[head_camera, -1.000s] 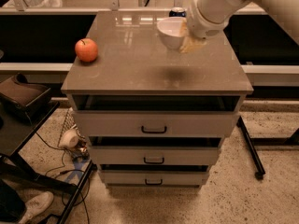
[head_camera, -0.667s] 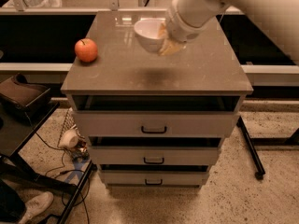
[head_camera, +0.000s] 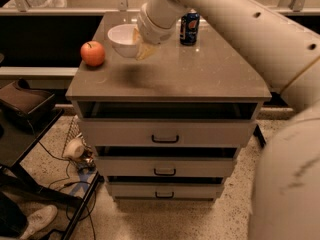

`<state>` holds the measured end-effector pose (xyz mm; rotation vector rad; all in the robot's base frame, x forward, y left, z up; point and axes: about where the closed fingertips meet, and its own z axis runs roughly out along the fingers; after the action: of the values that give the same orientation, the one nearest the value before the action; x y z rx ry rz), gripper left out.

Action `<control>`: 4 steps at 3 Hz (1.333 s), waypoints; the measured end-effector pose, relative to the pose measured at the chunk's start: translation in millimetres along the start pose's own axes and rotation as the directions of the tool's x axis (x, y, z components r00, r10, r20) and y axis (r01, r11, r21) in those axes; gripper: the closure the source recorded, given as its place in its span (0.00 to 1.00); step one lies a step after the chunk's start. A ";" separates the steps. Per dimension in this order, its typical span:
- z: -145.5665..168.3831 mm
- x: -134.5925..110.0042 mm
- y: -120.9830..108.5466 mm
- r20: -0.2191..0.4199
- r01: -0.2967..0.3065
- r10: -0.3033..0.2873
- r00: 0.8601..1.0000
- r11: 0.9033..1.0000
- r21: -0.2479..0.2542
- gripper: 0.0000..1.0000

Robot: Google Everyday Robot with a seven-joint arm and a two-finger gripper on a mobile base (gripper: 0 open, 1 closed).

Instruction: Move white bowl near apple

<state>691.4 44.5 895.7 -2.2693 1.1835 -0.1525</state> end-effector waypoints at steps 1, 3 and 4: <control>1.6 -3.7 -3.6 0.006 0.003 -0.003 1.000 1.000 0.003 1.00; 31.1 -0.5 6.2 -0.007 -0.018 0.018 1.000 1.000 -0.021 1.00; 55.9 6.3 5.5 -0.008 -0.034 0.034 0.999 0.999 0.000 1.00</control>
Offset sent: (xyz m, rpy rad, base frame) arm 0.0008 0.0092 -0.0147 -0.0478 0.0138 -0.0145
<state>710.8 61.3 845.3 -2.2488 1.2254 -0.1483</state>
